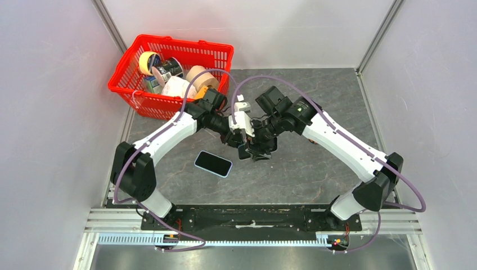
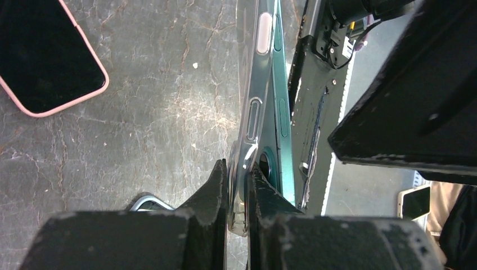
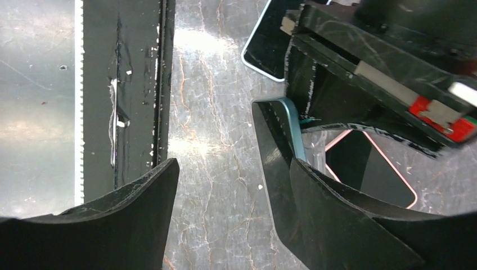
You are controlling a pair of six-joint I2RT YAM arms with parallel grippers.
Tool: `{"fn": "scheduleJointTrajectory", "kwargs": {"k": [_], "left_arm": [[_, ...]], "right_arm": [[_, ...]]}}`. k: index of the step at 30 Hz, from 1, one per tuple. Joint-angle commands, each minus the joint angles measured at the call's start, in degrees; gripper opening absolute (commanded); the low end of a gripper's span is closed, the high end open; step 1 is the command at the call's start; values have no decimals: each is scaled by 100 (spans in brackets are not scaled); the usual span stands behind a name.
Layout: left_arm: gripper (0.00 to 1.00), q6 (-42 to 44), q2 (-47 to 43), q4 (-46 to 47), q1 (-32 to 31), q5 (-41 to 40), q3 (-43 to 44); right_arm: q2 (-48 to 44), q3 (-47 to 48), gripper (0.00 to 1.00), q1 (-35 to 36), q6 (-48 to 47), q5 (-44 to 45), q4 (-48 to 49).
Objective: Take the phone out of the phone case
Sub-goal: Remove the phone case from the phone.
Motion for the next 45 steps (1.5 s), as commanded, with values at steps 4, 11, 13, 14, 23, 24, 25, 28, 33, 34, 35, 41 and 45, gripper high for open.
{"fn": "scheduleJointTrajectory", "kwargs": {"k": [4, 11, 13, 14, 23, 24, 25, 28, 33, 34, 35, 41, 45], "left_arm": [[2, 577, -214, -129, -101, 650, 336], [2, 635, -262, -213, -147, 727, 332], [2, 648, -282, -220, -150, 754, 323], [2, 672, -284, -251, -152, 770, 330], [2, 1042, -281, -577, -170, 910, 397], [2, 1064, -282, -606, -171, 921, 402], [2, 1094, -280, -617, -169, 943, 402], [2, 1128, -295, -631, -172, 979, 412], [2, 1149, -261, -627, -171, 975, 479], [2, 1149, -258, -627, -169, 991, 490], [2, 1154, -249, -627, -170, 1007, 505], [2, 1176, -196, -481, -178, 1004, 422], [2, 1141, -199, -181, -187, 829, 189]], "right_arm": [[77, -215, 79, 227, -71, 20, 423], [188, -247, 78, 381, -119, 308, 520], [203, -255, 77, 418, -136, 363, 518], [203, -264, 77, 441, -146, 387, 507], [304, -265, 72, 541, -266, 477, 293], [339, -243, 71, 554, -282, 454, 232], [364, -229, 70, 567, -281, 437, 181], [448, -198, 64, 607, -295, 394, 47], [526, -294, 56, 638, -308, 384, 17], [553, -307, 54, 638, -308, 375, 22], [577, -328, 52, 637, -300, 375, 31], [624, -634, 46, 647, -142, 263, 285], [588, -1050, 43, 698, 41, 243, 688]]}}
